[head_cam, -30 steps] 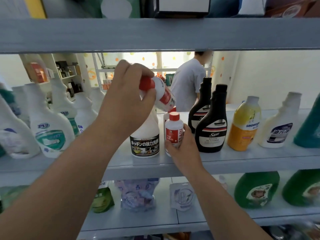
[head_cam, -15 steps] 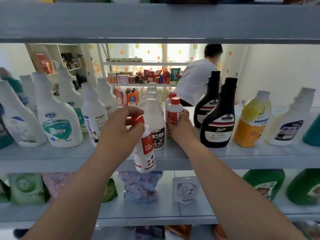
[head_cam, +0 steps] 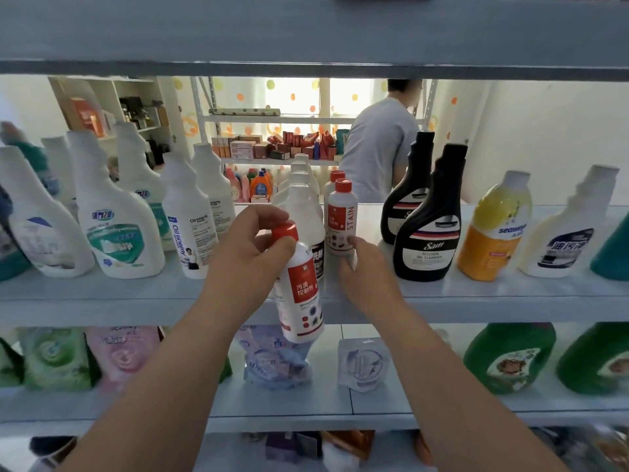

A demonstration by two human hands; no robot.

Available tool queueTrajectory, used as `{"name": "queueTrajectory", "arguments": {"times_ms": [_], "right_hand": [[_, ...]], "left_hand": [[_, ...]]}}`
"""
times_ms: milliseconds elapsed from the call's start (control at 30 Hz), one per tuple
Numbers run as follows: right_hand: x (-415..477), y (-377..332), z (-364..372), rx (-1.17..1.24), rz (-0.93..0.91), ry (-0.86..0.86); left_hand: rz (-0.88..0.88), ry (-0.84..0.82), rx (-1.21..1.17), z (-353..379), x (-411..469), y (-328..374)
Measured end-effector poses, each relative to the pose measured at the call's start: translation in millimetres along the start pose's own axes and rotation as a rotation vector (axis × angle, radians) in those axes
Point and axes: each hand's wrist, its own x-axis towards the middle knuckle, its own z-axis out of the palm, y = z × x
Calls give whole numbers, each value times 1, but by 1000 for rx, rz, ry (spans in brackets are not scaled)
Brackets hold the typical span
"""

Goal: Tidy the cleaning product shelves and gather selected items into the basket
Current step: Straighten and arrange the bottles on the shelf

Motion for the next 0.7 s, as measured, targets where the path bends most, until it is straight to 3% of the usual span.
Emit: {"name": "queueTrajectory", "arguments": {"times_ms": [100, 233, 300, 400, 500, 600, 700], "right_hand": [[-52, -11, -7, 348, -91, -58], [-105, -29, -5, 894, 189, -400], [-124, -33, -4, 1065, 280, -419], [-152, -33, -2, 1067, 223, -258], [-174, -28, -5, 885, 106, -75], [-190, -24, -4, 753, 99, 20], [-201, -22, -1, 737, 101, 60]], "left_hand": [[-34, 2, -193, 5, -8, -4], [-159, -23, -516, 13, -26, -9], [-218, -40, -654, 18, -34, -12], [-297, -52, -688, 23, -60, -22], [-420, -181, -687, 30, -98, -39], [-586, -290, -815, 41, -133, -47], [-663, -296, -867, 48, -145, -46]]}}
